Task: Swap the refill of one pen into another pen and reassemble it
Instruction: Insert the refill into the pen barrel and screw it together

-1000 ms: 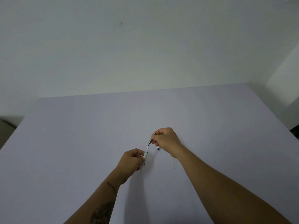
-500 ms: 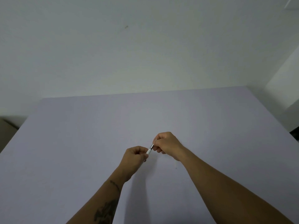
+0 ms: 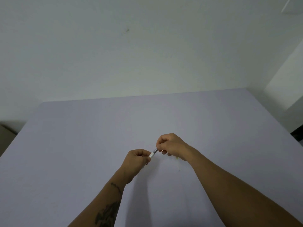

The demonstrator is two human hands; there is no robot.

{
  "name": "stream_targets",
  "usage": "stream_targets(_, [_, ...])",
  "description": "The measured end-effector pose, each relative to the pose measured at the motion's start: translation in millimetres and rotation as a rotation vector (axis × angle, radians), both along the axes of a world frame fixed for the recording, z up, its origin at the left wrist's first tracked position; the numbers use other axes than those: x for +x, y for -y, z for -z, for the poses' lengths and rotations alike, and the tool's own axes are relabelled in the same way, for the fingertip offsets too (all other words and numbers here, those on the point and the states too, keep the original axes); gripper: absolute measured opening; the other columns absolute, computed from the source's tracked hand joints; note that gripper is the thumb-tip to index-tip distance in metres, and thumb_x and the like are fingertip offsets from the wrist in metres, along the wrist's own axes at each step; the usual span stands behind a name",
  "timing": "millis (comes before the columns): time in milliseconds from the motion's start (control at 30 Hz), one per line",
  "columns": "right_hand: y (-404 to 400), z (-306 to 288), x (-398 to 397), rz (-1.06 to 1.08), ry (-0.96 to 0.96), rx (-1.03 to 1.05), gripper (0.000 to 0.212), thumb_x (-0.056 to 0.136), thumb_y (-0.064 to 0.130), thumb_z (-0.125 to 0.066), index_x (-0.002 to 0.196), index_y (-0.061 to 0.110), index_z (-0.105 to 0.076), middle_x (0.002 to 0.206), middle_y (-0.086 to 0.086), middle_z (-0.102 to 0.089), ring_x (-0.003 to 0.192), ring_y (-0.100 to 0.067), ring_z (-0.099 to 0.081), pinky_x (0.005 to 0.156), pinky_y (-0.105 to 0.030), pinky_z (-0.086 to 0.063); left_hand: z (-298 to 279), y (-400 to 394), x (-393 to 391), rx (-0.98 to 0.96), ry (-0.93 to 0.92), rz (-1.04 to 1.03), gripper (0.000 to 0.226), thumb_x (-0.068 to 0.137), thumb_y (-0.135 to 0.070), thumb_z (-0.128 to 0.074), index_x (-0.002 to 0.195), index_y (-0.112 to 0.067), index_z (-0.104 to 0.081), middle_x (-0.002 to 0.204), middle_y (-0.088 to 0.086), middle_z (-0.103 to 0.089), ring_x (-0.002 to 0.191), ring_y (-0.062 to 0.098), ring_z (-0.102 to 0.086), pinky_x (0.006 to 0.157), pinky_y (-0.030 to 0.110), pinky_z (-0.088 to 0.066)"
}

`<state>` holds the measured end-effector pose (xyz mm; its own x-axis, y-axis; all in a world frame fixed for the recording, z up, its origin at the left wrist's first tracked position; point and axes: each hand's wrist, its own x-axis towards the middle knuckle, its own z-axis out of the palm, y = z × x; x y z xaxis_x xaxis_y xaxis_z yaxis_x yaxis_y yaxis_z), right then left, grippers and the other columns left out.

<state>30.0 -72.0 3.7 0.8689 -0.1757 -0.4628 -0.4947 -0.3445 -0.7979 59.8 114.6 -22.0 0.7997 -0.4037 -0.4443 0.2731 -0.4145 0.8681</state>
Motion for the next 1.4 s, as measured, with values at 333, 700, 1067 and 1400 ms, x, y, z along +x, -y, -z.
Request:
stream_targets(333, [1.8,1.9,-4.9,0.039,0.044,0.067,0.009,0.084,0.010,-0.070,0.089,0.008,-0.076,0.084,-0.008,-0.076,0.070,-0.012,-0.068,0.065,-0.025,-0.054,-3.0,-1.8,-1.3,0.001,-0.048,0.026,0.015,0.082,-0.005,-0.063,0.084,-0.013,-0.075,0.065,0.006,-0.063,0.062,0.019,-0.050,0.053,0.025,-0.041])
stream_targets(700, [-3.3,1.8,-9.6,0.058,-0.001,0.010,0.023,0.086,0.037,-0.068,0.088,0.014,-0.073,0.077,-0.001,-0.072,0.065,-0.012,-0.061,0.057,-0.023,-0.047,-4.6,-1.2,-6.6,0.007,-0.039,0.029,0.018,0.082,-0.007,-0.063,0.079,-0.020,-0.076,0.071,0.005,-0.067,0.070,0.018,-0.059,0.058,0.026,-0.046])
stream_targets(1067, [-10.0,15.0,-17.6,0.011,0.006,-0.145,0.038,0.082,0.045,-0.065,0.065,0.011,-0.062,0.071,-0.002,-0.067,0.061,-0.016,-0.053,0.060,-0.032,-0.045,-2.5,-4.6,-12.0,0.042,-0.045,0.053,0.019,0.083,-0.003,-0.062,0.080,-0.017,-0.074,0.073,0.007,-0.066,0.073,0.020,-0.058,0.059,0.026,-0.045])
stream_targets(1400, [-6.2,7.0,-22.4,0.176,0.012,0.241,0.017,0.091,0.011,-0.063,0.095,0.014,-0.079,0.089,-0.006,-0.073,0.073,-0.015,-0.062,0.062,-0.026,-0.047,-0.1,-0.5,-12.1,-0.058,-0.124,0.000,0.016,0.087,-0.002,-0.061,0.087,-0.013,-0.073,0.084,0.011,-0.074,0.073,0.019,-0.069,0.068,0.033,-0.057])
